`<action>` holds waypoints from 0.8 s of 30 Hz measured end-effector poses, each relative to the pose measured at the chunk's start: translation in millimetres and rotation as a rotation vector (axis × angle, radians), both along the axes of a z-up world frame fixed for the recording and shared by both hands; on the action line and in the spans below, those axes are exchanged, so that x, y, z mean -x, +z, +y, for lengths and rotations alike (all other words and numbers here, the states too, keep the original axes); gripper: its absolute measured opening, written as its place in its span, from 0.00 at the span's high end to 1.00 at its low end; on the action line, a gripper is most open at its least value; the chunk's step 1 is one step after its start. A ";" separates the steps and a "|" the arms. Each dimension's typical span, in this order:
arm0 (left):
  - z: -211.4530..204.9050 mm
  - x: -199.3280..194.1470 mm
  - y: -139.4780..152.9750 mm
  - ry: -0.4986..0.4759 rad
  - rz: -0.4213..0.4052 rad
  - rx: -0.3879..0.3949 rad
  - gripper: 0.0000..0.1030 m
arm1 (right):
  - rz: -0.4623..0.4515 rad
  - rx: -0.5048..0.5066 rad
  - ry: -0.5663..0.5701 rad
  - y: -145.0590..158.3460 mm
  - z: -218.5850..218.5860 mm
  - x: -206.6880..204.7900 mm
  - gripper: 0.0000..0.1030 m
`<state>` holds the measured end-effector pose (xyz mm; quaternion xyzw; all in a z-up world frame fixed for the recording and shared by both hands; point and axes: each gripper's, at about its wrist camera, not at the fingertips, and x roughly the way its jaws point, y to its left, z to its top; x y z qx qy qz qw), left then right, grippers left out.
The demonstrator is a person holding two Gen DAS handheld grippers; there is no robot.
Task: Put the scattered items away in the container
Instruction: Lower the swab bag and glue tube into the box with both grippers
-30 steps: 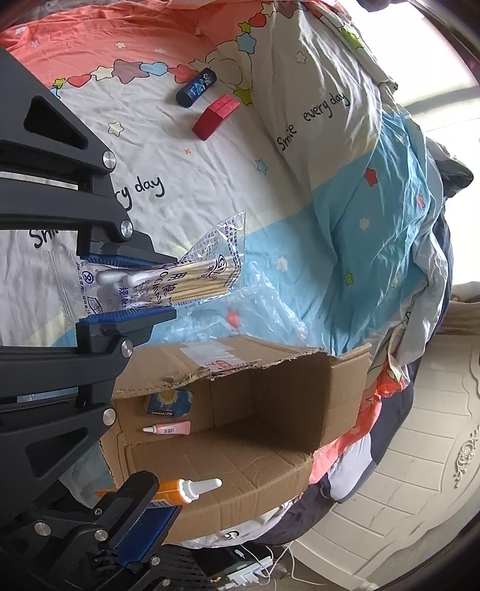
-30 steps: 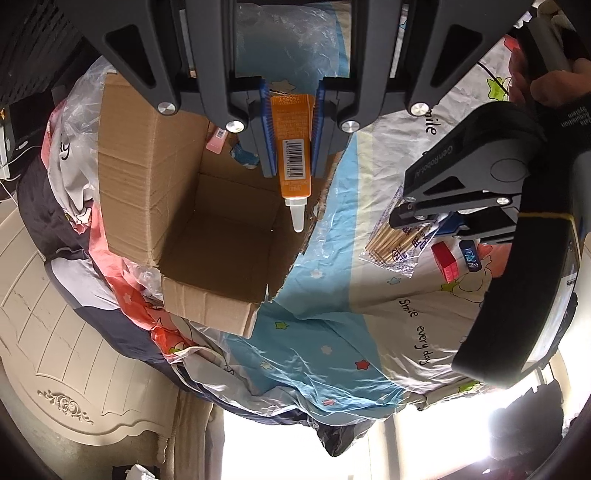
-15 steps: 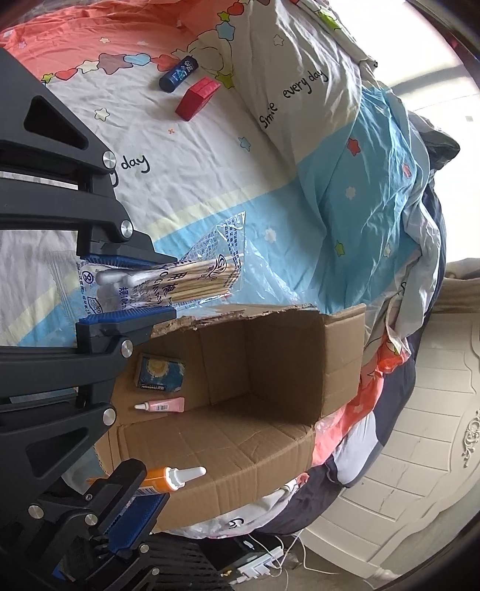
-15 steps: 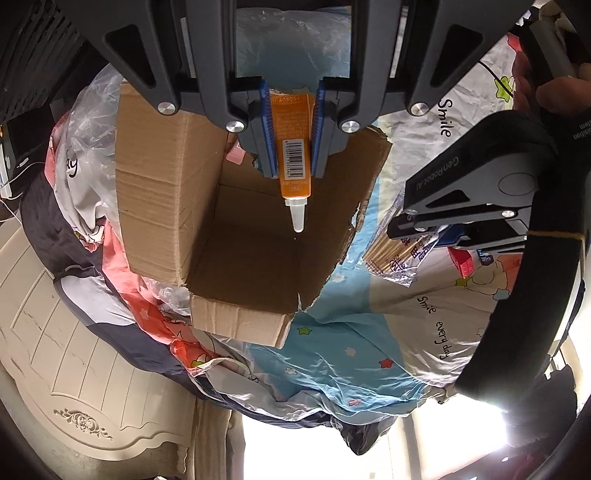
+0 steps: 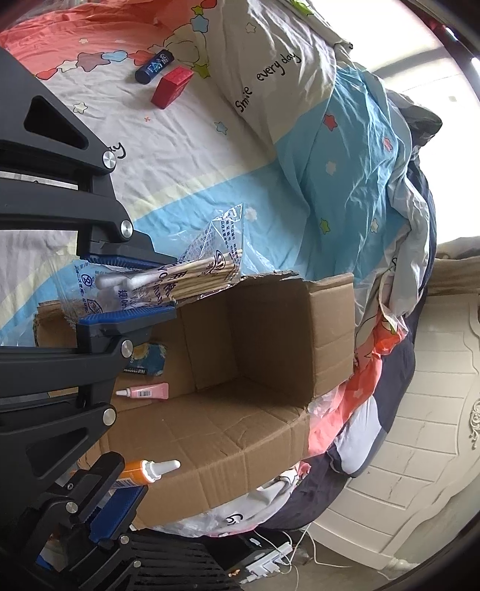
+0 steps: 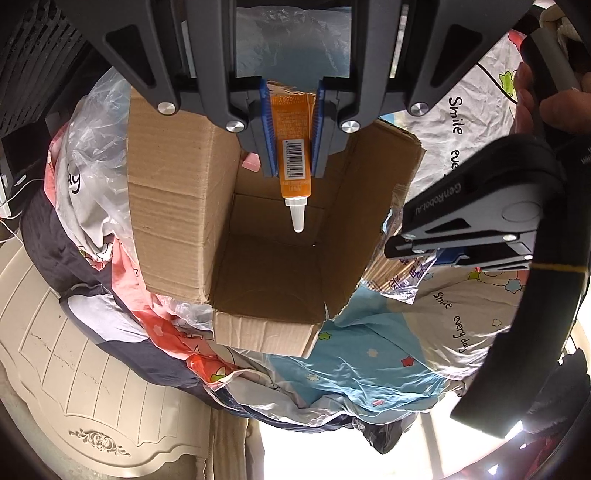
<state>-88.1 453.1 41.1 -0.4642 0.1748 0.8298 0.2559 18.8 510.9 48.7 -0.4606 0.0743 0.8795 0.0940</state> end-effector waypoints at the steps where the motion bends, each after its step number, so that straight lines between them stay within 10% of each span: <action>1: 1.6 0.5 1.5 -0.005 0.002 -0.002 0.81 | 0.000 0.002 -0.003 -1.3 1.6 0.1 0.83; 24: 47.0 3.5 -7.9 -0.073 0.012 -0.012 0.81 | -0.024 0.033 -0.011 -18.9 13.7 1.6 0.83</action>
